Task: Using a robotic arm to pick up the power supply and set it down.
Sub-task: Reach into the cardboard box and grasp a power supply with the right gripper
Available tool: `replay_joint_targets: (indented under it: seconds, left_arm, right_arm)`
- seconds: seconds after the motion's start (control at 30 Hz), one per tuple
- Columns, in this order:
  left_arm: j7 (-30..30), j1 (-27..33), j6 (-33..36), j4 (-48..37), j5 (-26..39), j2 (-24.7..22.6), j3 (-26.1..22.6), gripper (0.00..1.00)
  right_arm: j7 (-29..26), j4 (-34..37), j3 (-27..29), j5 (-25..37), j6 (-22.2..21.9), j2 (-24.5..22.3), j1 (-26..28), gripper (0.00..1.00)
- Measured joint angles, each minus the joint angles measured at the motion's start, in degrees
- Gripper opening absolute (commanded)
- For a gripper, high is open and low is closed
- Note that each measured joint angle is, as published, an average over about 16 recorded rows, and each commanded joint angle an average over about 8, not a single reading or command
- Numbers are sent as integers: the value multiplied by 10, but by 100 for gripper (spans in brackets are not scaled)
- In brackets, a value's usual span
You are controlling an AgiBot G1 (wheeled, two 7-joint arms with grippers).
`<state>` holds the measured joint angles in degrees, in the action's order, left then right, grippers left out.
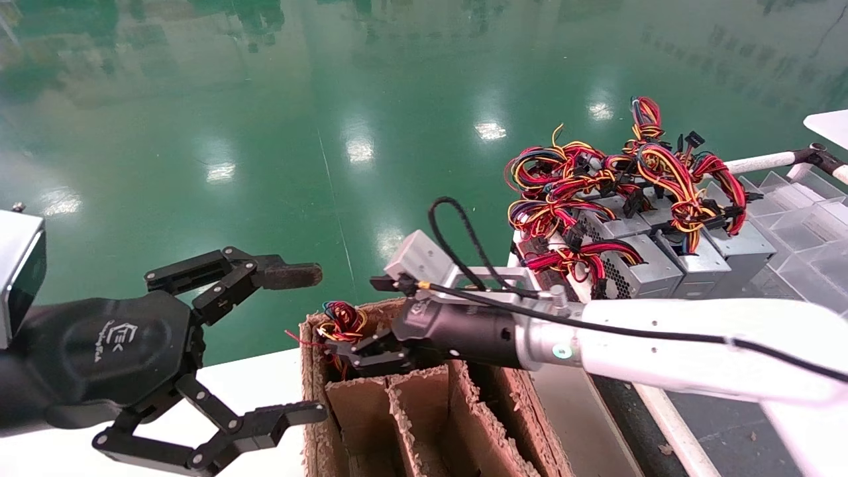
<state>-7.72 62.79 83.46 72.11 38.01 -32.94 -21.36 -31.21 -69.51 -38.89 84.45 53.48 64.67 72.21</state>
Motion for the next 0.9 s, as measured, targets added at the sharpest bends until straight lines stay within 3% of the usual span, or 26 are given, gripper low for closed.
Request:
replay_joint_targets:
  seconds: [0.43,0.9]
  left_arm:
    - [0,0,0,0,0,0,0,100]
    - [0,0,0,0,0,0,0,100]
  right_arm:
    - [-36,-38,-23,81,-70,22,-25,0]
    - [-55,-48,-29,102,-83,24,-34,0]
